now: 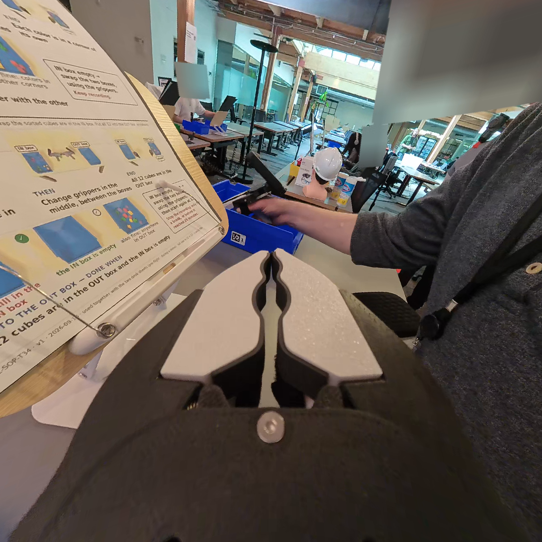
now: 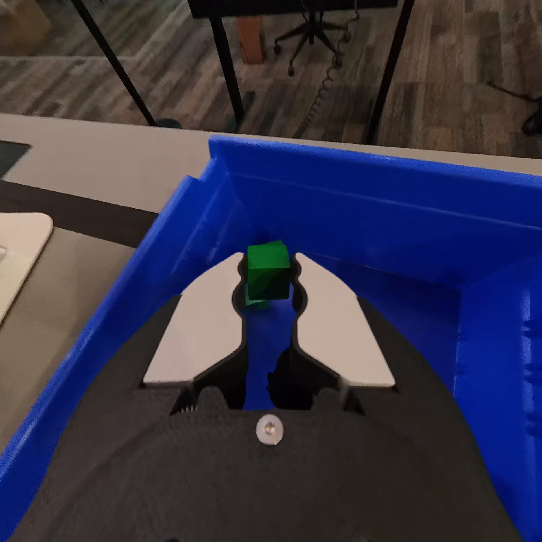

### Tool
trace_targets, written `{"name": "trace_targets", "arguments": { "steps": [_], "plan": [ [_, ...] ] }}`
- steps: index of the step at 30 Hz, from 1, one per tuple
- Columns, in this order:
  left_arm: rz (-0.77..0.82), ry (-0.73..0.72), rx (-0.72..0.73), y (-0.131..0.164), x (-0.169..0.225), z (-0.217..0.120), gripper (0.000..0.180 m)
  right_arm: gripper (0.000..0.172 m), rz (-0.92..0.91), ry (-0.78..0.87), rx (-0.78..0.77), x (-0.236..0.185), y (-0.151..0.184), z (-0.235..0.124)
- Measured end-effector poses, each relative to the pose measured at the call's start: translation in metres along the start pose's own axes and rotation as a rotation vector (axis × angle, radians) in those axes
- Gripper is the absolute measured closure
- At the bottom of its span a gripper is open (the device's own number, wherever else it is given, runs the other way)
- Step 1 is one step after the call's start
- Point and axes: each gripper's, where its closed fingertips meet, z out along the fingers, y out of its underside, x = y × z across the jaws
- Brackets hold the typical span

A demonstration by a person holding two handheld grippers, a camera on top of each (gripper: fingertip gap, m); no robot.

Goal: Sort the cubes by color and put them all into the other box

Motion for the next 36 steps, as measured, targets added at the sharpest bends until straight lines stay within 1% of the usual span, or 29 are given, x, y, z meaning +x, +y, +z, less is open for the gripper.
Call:
{"name": "trace_targets", "arguments": {
  "steps": [3,5,12,14,16,17,21,23,26,28,30,33,36],
  "plan": [
    [-0.007,-0.016,-0.001,0.001,-0.003,-0.004,0.18,0.143,-0.033,0.046,-0.074,0.009,0.012,0.014],
    [-0.011,-0.024,0.0,0.001,-0.005,-0.006,0.18,0.143,-0.033,0.045,-0.104,0.012,0.018,0.02],
    [-0.021,-0.043,-0.006,0.004,-0.011,-0.012,0.18,0.142,-0.067,0.09,-0.194,0.017,0.037,0.029],
    [-0.023,-0.047,-0.007,0.004,-0.013,-0.014,0.18,0.142,-0.069,0.111,-0.212,0.019,0.041,0.027],
    [-0.025,-0.053,-0.009,0.004,-0.014,-0.017,0.18,0.128,-0.072,0.111,-0.246,0.019,0.048,0.024],
    [-0.025,-0.059,-0.012,0.004,-0.015,-0.019,0.18,0.124,-0.075,0.116,-0.256,0.019,0.049,0.022],
    [-0.023,-0.114,-0.036,0.007,-0.025,-0.034,0.18,0.126,-0.095,0.126,-0.213,0.012,0.041,0.004],
    [-0.018,-0.174,-0.068,0.012,-0.036,-0.047,0.18,0.128,-0.118,0.135,-0.185,0.005,0.033,-0.008],
    [0.005,-0.361,-0.148,0.023,-0.069,-0.078,0.174,0.134,-0.133,0.151,-0.094,-0.011,0.014,-0.034],
    [-0.013,-0.471,-0.194,0.032,-0.093,-0.102,0.168,0.138,-0.154,0.138,-0.043,-0.029,0.005,-0.051],
    [-0.037,-0.585,-0.253,0.044,-0.121,-0.126,0.158,0.14,-0.182,0.124,-0.014,-0.049,0.0,-0.066],
    [-0.041,-0.729,-0.346,0.065,-0.161,-0.161,0.155,0.144,-0.196,0.111,0.043,-0.076,-0.007,-0.085],
    [-0.112,-0.82,-0.369,0.085,-0.198,-0.189,0.153,0.146,-0.212,0.075,0.062,-0.105,-0.009,-0.095]
  ]
}}
